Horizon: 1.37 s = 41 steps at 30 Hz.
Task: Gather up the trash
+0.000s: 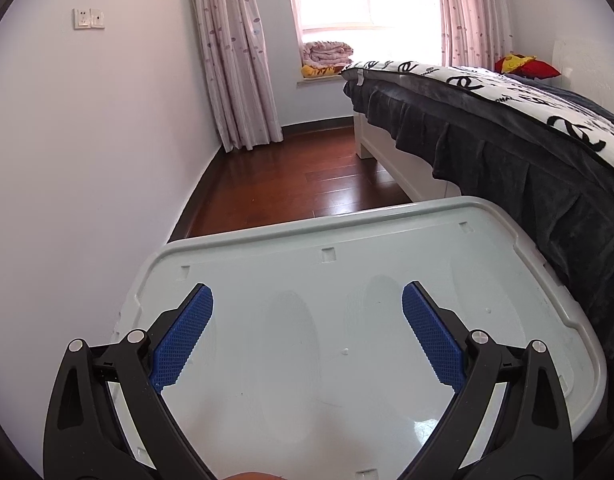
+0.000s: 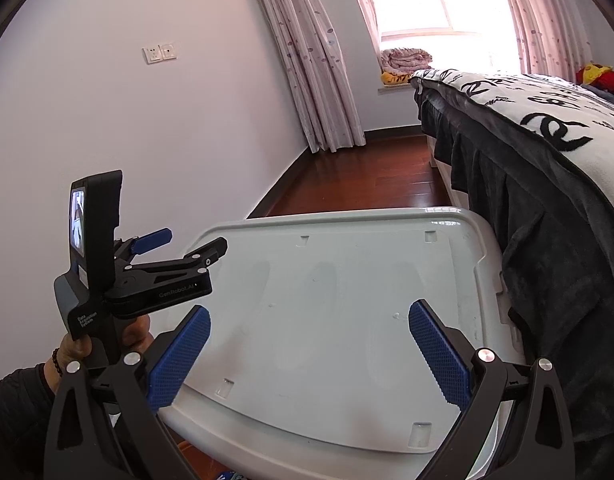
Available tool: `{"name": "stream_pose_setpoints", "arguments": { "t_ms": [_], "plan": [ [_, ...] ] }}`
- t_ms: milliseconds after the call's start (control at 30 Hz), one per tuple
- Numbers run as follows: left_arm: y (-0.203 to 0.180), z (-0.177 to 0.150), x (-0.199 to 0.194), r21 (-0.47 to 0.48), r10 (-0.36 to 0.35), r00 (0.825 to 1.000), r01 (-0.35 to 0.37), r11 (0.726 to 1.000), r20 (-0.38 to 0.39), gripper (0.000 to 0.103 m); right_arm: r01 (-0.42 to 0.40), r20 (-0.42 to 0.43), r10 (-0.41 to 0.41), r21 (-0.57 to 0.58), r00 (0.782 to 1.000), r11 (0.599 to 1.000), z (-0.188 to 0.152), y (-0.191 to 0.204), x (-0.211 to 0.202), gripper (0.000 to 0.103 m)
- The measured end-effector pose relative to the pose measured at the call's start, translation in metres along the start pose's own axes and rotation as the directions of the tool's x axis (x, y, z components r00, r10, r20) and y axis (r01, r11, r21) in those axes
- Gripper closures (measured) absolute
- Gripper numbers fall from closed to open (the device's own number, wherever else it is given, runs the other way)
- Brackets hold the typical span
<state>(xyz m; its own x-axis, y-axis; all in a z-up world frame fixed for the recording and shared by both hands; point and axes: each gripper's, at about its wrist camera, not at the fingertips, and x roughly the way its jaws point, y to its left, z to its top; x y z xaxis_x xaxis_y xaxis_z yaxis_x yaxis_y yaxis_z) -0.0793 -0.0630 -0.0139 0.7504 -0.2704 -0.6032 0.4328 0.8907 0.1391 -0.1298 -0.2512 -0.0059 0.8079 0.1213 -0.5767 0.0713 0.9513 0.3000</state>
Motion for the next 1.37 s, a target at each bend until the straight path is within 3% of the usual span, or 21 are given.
{"name": "stream_pose_setpoints", "arguments": {
  "t_ms": [1367],
  "plan": [
    [0.0009,-0.0004,0.0053,-0.014,-0.006,0.999,0.005,1.0,-0.034,0.01,-0.017,-0.026,0.017,0.007,1.0,1.0,-0.0062,-0.0004,0.0069,0.005]
  ]
}}
